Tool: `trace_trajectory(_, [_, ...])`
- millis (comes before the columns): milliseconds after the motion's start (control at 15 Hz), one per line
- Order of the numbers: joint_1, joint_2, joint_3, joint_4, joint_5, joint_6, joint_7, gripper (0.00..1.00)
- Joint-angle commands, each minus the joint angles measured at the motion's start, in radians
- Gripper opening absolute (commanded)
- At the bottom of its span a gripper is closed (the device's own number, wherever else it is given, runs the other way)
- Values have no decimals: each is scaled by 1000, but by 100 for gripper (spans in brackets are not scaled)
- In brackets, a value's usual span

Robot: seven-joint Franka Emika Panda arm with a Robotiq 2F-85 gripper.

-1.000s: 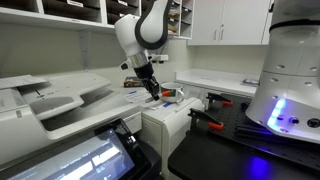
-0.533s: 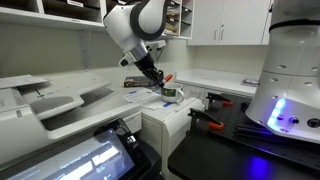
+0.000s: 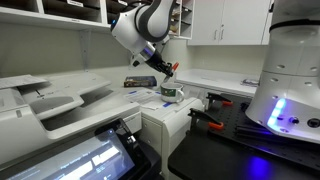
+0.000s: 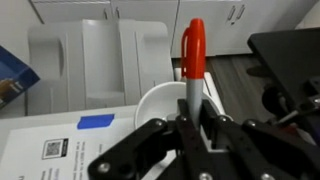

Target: Put the marker in the mug

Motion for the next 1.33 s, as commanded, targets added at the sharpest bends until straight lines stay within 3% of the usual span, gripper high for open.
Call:
trace_trajectory(0, [-14,34,2,19,-83,-70,48,5])
trace_trajectory(467, [-36,160,13,45,-152,-98,130,5])
trace_trajectory(600, [-41,161,19,44,-157,-65,161,44])
trace_trajectory(867, [-60,103,31,35,-147,14,239,73])
trace_trajectory(1067, [-112,23,59,12,-20,108,132,95])
trace_trajectory(1133, [-124,-9,61,2,25,139,112,100])
trace_trajectory(1267, [-146,-73,61,-26,116,204,55,100])
